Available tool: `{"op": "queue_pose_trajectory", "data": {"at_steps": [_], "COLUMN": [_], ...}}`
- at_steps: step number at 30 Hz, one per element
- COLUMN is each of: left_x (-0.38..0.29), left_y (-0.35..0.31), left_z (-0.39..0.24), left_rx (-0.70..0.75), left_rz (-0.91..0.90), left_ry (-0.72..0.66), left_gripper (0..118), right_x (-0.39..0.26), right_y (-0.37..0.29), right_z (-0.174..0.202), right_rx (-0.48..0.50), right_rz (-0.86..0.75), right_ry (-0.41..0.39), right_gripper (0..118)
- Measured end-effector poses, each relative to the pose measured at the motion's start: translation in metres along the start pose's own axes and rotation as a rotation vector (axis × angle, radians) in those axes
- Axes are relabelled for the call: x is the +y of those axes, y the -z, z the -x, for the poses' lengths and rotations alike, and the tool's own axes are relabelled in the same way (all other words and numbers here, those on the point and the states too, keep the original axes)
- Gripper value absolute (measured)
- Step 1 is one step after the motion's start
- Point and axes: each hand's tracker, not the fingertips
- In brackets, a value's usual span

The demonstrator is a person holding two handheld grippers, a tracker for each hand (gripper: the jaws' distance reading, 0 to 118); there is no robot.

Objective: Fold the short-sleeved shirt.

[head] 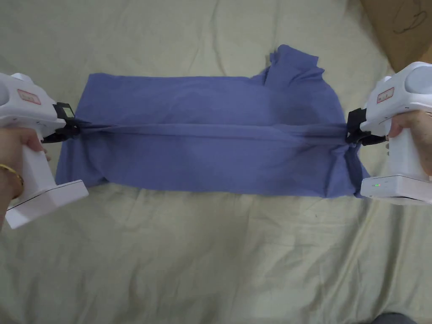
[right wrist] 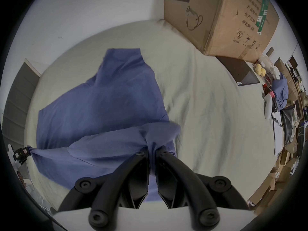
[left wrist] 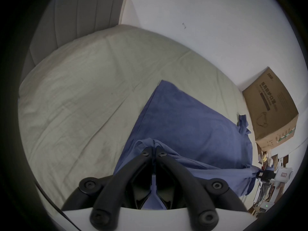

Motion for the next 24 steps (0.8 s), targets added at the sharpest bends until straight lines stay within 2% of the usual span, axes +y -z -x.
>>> {"op": "queue_pose_trajectory", "data": {"at_steps": [2, 3, 4, 7, 8, 9, 14, 18, 21, 22, 24], "left_x": [0.002, 0.001, -0.001, -0.004, -0.005, -0.006, -0.014, -0.049, -0.086, -0.098, -0.119], "left_y": [0.018, 0.024, 0.029, 0.026, 0.021, 0.012, -0.056, -0.127, -0.165, -0.174, -0.185], "left_z": [-0.001, -0.002, -0.002, -0.002, -0.002, -0.003, -0.011, -0.018, -0.017, -0.016, -0.012], "left_rx": [0.026, 0.056, 0.076, 0.095, 0.091, 0.078, 0.031, 0.036, 0.016, 0.012, 0.019], "left_rz": [0.011, -0.001, -0.011, -0.04, -0.072, -0.109, -0.279, -0.486, -0.603, -0.61, -0.626], "left_ry": [-0.019, -0.026, -0.021, 0.035, 0.057, 0.083, 0.262, 0.37, 0.389, 0.404, 0.422], "left_gripper": [39, 63, 88, 102, 108, 109, 109, 109, 108, 107, 100], "right_x": [0.003, 0.004, 0.004, 0.004, 0.003, 0.001, -0.021, -0.074, -0.126, -0.141, -0.172], "right_y": [0.017, 0.023, 0.027, 0.025, 0.021, 0.012, -0.064, -0.145, -0.186, -0.196, -0.21], "right_z": [0.003, 0.003, 0.002, -0.003, -0.004, -0.007, -0.015, -0.017, -0.014, -0.01, -0.006], "right_rx": [-0.006, -0.013, -0.016, -0.017, -0.017, -0.031, -0.002, 0.053, 0.041, 0.121, 0.141], "right_rz": [0.026, 0.025, 0.019, -0.006, -0.01, -0.05, -0.289, -0.597, -0.751, -0.8, -0.842], "right_ry": [0.007, 0.015, 0.024, 0.014, 0.009, -0.017, -0.141, -0.184, -0.217, -0.226, -0.226], "right_gripper": [7, 17, 38, 67, 92, 107, 107, 108, 108, 108, 108]}}
